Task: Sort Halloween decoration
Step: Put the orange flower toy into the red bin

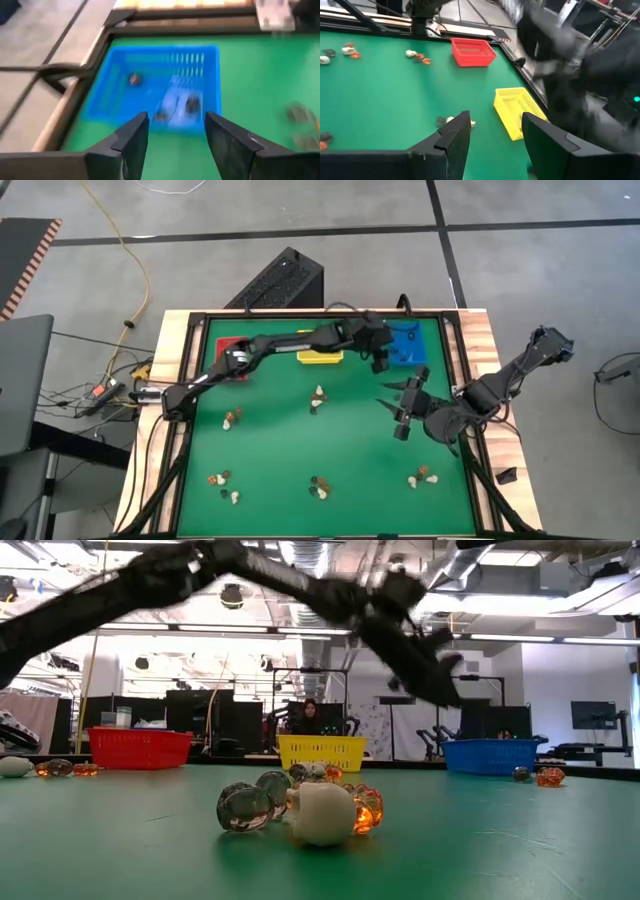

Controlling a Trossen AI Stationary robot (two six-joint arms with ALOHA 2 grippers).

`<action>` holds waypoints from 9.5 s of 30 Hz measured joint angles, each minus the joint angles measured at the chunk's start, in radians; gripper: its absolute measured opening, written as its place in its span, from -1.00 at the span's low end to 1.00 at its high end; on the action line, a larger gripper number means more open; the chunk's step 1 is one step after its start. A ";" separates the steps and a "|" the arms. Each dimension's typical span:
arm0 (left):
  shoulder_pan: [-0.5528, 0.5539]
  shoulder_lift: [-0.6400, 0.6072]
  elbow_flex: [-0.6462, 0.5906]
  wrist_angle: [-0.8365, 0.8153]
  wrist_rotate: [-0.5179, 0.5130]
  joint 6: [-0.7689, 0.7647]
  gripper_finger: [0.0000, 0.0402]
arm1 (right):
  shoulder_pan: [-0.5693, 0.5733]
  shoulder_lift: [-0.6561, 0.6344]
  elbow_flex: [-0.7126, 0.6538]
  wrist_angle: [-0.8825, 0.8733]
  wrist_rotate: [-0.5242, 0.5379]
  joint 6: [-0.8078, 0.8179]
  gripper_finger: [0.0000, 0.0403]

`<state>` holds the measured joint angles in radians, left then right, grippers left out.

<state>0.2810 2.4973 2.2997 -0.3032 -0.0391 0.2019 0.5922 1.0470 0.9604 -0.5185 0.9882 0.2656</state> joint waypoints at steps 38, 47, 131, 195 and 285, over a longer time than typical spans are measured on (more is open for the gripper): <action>-0.533 -1.299 -0.946 -0.525 -0.351 -0.329 -0.12 | -0.053 0.433 -0.069 -0.605 -0.310 1.389 0.03; -0.684 -1.646 -1.741 0.351 -0.428 -0.372 -0.12 | -0.053 0.508 -0.113 -0.716 -0.349 1.639 0.03; -0.705 -2.053 -2.179 0.008 -0.665 -0.388 -0.12 | -0.497 0.494 0.108 0.606 -0.453 0.131 -0.33; -0.704 -2.151 -1.886 0.060 -0.482 -0.364 -0.12 | -0.817 1.305 1.359 -0.210 -1.025 -0.417 0.09; -0.390 -1.317 -1.783 -0.350 -0.117 -0.990 -0.50 | -0.245 -0.156 -0.343 0.684 -0.569 -0.247 -0.17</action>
<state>-0.1093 1.1801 0.5167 -0.6533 -0.1558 -0.7876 0.3470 0.8906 0.6174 0.1654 0.4191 0.0189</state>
